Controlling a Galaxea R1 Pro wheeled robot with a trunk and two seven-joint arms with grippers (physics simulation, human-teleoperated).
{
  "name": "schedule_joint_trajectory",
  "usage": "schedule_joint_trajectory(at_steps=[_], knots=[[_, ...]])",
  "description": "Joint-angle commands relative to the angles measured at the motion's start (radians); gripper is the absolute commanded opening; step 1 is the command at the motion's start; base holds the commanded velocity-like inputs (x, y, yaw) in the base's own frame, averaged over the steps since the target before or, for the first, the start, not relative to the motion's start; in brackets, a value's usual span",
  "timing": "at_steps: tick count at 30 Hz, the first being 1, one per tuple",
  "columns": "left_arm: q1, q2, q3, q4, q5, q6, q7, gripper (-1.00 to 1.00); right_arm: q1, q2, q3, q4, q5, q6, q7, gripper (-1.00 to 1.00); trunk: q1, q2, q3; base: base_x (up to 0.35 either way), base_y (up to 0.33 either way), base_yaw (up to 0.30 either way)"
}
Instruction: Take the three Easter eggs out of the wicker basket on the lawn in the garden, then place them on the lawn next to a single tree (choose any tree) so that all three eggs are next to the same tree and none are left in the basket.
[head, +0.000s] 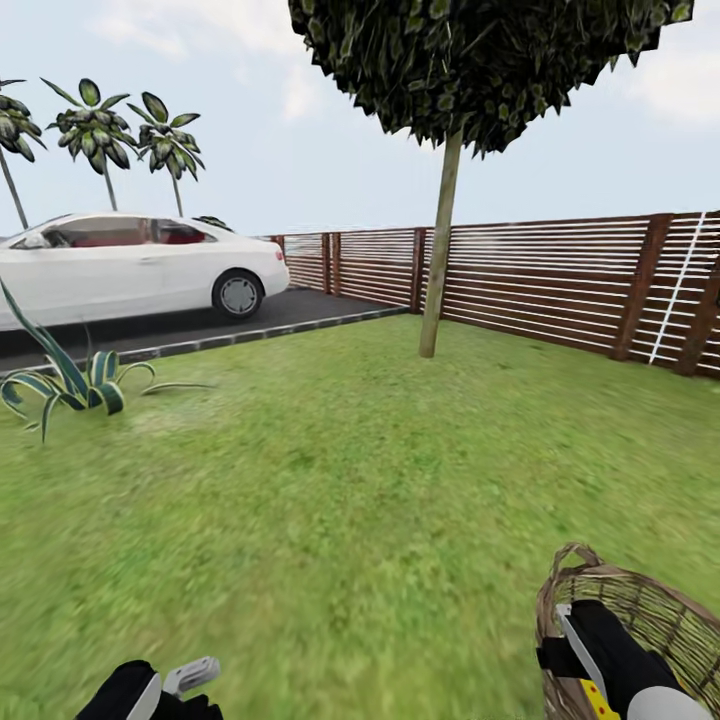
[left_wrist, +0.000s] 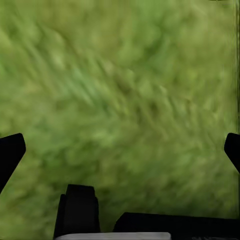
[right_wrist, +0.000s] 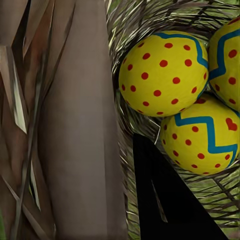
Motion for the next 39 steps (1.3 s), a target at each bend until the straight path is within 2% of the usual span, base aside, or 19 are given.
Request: schedule_joint_trajectory(at_steps=[1, 13, 23, 30, 33, 39], knots=[[0.000, 0.000, 0.004, -0.001, -0.001, 0.006, -0.003, 1.00, -0.001, 0.001, -0.004, -0.001, 0.013, 0.004, 0.000, -1.00, -0.004, 0.007, 0.003, 0.000, 0.000, -0.281], [0.000, -0.018, 0.003, -0.001, -0.002, 0.006, -0.002, 1.00, -0.001, 0.000, -0.003, -0.001, 0.014, 0.004, 0.000, -1.00, -0.050, 0.091, 0.047, 0.000, 0.000, -0.281], [0.000, -0.020, 0.003, 0.000, -0.002, 0.005, -0.002, 1.00, -0.001, 0.005, -0.003, -0.001, 0.014, 0.004, -0.002, -1.00, -0.088, 0.161, 0.084, 0.000, 0.000, -0.281], [0.000, -0.020, 0.004, 0.000, -0.002, 0.004, -0.003, 1.00, -0.001, 0.005, -0.003, -0.001, 0.014, 0.004, -0.002, -1.00, -0.088, 0.161, 0.088, 0.000, 0.000, -0.281], [0.000, -0.031, 0.004, 0.000, -0.002, 0.004, -0.003, 1.00, -0.001, 0.004, -0.004, -0.001, 0.014, 0.004, -0.002, -1.00, -0.088, 0.161, 0.089, 0.000, 0.000, -0.281], [0.000, -0.032, 0.003, 0.000, -0.002, 0.004, -0.003, 1.00, -0.001, 0.002, -0.003, -0.001, 0.014, 0.004, 0.000, -1.00, -0.088, 0.161, 0.092, 0.005, -0.002, -0.281]])
